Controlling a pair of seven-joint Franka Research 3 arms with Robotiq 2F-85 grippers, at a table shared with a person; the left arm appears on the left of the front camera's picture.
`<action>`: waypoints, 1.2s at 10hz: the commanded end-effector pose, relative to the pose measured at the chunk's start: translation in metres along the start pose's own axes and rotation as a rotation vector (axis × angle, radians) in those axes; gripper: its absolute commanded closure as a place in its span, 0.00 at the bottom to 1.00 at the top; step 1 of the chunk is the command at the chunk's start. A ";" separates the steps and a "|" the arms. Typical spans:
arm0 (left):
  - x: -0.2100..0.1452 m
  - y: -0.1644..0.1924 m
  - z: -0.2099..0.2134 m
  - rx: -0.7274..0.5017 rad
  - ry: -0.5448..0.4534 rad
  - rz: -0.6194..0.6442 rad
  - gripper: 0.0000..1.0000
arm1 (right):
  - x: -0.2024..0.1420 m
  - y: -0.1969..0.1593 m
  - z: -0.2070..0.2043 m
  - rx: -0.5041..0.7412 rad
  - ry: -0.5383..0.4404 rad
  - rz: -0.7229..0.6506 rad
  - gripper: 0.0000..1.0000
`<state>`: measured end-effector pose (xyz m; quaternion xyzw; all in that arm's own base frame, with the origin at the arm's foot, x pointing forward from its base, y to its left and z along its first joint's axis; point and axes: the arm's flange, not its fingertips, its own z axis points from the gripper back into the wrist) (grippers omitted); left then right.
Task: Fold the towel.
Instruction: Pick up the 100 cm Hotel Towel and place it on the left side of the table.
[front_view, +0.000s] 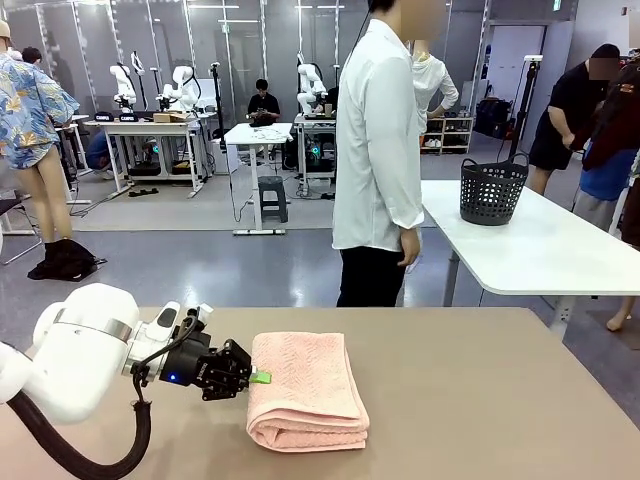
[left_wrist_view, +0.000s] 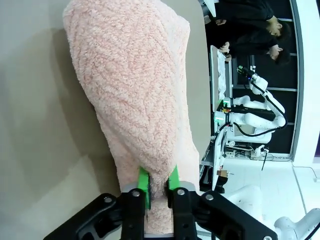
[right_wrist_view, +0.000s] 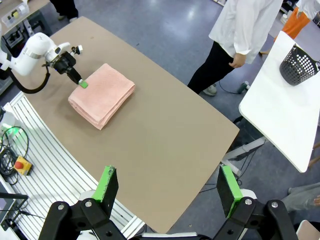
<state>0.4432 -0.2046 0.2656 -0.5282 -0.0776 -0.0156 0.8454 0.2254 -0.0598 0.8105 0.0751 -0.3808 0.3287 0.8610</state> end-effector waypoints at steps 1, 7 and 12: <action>0.008 0.003 -0.004 -0.037 -0.012 -0.019 1.00 | 0.002 -0.001 0.000 -0.008 -0.001 -0.025 0.00; 0.035 -0.020 0.101 -0.004 0.105 0.077 1.00 | 0.002 -0.001 0.000 -0.008 -0.001 -0.025 0.00; 0.024 0.014 0.247 0.028 0.058 0.080 1.00 | 0.002 -0.001 0.000 -0.008 -0.001 -0.025 0.00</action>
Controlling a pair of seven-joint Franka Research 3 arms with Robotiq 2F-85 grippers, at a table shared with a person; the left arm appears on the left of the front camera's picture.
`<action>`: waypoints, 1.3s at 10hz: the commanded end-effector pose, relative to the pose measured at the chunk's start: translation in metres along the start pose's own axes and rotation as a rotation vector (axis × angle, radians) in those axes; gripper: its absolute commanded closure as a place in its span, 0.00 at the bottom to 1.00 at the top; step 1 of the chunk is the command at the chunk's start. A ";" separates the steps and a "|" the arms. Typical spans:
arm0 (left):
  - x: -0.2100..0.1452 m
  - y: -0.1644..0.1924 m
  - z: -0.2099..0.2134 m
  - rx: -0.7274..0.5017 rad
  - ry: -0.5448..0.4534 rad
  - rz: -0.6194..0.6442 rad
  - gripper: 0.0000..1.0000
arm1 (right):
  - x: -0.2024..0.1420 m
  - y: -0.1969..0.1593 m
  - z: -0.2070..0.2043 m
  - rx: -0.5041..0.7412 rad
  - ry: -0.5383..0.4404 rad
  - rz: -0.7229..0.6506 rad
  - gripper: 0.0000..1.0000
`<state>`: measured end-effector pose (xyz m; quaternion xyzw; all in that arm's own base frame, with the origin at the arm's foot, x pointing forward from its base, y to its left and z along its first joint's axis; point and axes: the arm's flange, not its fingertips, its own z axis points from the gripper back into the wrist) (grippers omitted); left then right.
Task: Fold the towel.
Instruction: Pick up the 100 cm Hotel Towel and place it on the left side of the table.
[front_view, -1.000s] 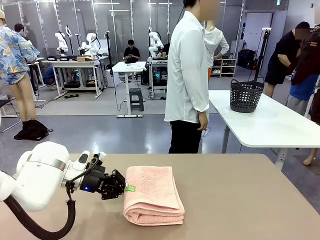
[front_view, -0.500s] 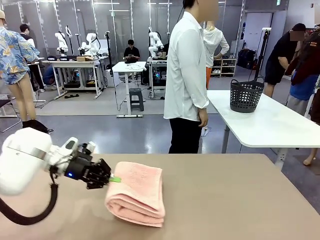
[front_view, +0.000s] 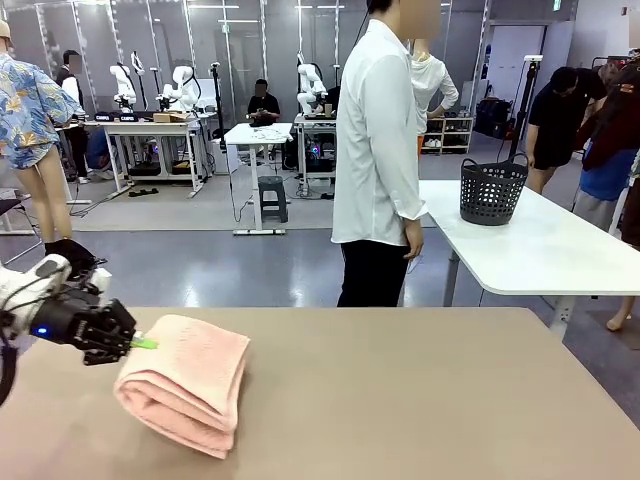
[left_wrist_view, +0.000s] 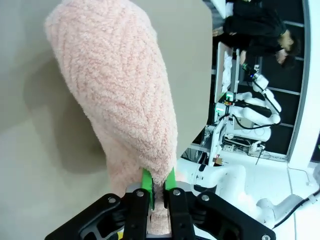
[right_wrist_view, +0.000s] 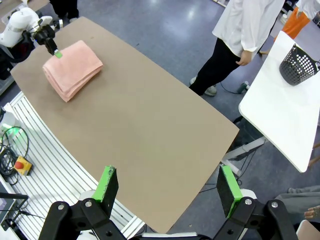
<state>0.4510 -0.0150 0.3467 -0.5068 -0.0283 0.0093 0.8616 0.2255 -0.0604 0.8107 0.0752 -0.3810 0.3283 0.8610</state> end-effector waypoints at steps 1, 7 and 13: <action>-0.008 0.005 0.043 -0.027 -0.001 -0.013 1.00 | 0.003 0.000 -0.001 -0.008 0.000 -0.024 0.00; -0.012 0.086 0.134 0.112 -0.034 -0.032 1.00 | 0.003 0.000 -0.001 -0.008 0.000 -0.024 0.00; -0.019 0.124 0.188 0.306 -0.063 -0.031 0.65 | 0.003 0.000 -0.001 -0.008 0.000 -0.024 0.00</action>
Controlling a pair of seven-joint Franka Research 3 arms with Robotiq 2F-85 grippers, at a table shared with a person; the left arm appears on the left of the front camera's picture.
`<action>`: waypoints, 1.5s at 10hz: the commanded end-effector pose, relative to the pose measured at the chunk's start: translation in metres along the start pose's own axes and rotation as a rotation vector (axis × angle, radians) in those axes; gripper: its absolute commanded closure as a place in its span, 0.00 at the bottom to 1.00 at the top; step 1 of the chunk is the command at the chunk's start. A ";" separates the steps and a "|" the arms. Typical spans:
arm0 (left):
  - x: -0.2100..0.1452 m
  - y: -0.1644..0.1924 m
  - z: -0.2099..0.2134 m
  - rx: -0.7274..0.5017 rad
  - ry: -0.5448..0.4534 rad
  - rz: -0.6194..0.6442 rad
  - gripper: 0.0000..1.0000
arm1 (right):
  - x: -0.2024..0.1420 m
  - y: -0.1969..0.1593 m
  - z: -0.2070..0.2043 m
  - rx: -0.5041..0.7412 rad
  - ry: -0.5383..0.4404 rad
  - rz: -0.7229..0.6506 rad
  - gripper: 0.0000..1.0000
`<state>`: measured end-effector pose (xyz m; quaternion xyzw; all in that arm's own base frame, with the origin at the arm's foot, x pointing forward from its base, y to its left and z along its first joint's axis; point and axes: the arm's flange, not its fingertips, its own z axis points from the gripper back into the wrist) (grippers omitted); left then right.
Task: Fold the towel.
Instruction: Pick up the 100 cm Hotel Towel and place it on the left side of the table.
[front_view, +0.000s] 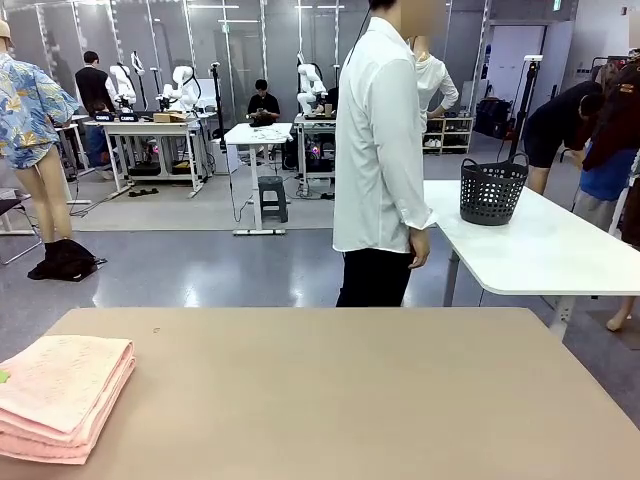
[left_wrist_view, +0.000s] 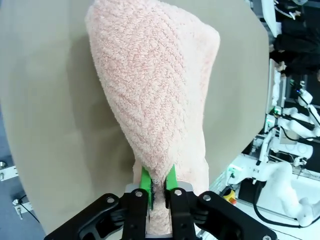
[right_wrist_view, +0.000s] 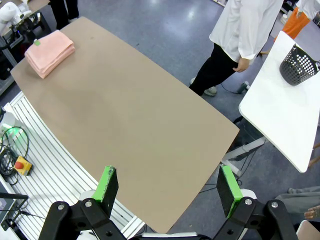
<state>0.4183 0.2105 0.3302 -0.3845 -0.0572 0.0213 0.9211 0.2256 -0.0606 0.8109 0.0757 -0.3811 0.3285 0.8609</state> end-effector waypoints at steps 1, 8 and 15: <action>0.005 -0.001 -0.001 0.068 0.001 -0.024 0.35 | 0.003 0.000 -0.001 -0.009 0.000 -0.024 0.00; -0.017 -0.060 0.058 0.328 -0.094 -0.094 0.00 | 0.003 0.000 -0.001 -0.009 0.000 -0.024 0.00; -0.045 -0.129 0.059 0.301 -0.062 -0.259 0.04 | 0.003 0.000 -0.001 -0.009 0.000 -0.024 0.00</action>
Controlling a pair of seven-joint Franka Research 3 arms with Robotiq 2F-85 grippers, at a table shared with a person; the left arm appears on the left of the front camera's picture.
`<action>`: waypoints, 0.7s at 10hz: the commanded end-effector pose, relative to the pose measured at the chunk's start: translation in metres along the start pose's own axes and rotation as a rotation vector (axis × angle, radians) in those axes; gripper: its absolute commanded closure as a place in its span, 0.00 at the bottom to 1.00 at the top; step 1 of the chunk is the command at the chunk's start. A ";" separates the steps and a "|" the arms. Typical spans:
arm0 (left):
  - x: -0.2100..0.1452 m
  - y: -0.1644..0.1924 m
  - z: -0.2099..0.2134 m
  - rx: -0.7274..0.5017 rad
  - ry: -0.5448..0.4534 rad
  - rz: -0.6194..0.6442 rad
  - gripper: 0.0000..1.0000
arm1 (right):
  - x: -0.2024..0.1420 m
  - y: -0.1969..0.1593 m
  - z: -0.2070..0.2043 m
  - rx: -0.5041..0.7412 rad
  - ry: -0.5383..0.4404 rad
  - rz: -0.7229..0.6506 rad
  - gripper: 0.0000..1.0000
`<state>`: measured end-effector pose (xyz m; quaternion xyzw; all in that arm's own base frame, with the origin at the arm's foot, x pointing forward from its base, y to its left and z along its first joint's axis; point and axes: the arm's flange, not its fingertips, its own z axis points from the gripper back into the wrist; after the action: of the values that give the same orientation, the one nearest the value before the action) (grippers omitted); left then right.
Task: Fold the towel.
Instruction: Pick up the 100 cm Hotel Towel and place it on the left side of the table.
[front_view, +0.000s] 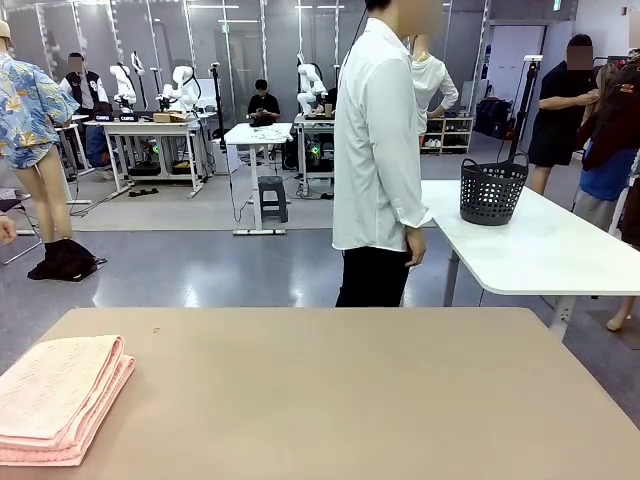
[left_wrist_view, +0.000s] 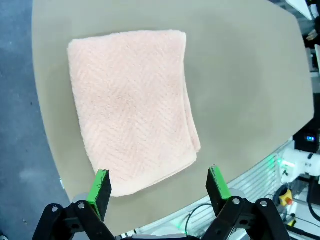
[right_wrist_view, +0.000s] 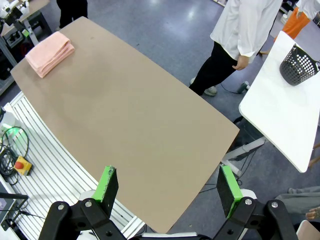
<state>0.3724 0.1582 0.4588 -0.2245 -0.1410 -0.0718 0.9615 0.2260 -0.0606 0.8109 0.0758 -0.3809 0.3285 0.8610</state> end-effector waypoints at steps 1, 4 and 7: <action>0.003 0.002 0.005 0.016 -0.012 0.002 0.04 | 0.002 0.000 -0.001 -0.009 0.000 -0.024 0.00; 0.003 0.002 0.005 0.016 -0.012 0.002 0.04 | 0.002 0.000 -0.001 -0.009 0.000 -0.024 0.00; 0.003 0.002 0.005 0.016 -0.012 0.002 0.04 | 0.002 0.000 -0.001 -0.009 0.000 -0.024 0.00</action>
<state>0.3728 0.1616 0.4608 -0.2257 -0.1463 -0.0697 0.9606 0.2264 -0.0606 0.8109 0.0758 -0.3806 0.3284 0.8611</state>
